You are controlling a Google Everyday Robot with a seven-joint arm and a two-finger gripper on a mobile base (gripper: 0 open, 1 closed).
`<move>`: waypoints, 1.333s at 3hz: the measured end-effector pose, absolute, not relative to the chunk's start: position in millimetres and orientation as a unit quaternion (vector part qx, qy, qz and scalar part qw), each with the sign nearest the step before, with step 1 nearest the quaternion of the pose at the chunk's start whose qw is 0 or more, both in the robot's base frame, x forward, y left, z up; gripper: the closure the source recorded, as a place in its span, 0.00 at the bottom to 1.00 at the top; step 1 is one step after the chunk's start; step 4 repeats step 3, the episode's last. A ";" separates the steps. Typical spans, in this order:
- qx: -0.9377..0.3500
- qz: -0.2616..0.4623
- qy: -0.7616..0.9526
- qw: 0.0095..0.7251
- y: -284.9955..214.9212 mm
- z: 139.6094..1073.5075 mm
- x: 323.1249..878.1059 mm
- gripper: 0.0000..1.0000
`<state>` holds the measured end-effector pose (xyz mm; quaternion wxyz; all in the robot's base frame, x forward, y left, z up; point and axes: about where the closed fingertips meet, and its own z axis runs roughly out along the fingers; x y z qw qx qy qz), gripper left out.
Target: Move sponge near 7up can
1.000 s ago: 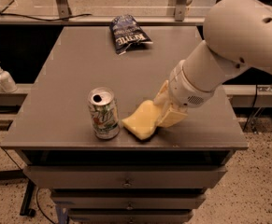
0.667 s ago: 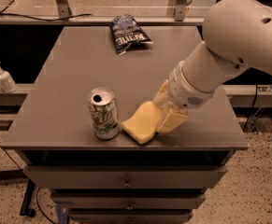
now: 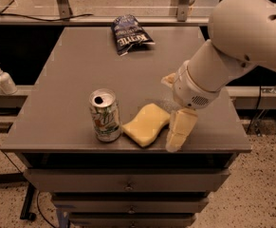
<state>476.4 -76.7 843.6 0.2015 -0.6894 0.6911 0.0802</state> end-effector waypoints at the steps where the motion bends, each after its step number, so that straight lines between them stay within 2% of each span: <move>1: -0.652 0.102 0.721 0.210 -117.6 852.7 492.2 0.00; 2: -0.616 0.126 0.741 0.239 -175.0 877.1 515.6 0.00; 4: -0.613 0.114 0.737 0.259 -178.3 899.1 526.8 0.00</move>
Offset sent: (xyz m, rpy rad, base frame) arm 0.0715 -0.1710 0.0698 0.2428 0.0323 -0.2355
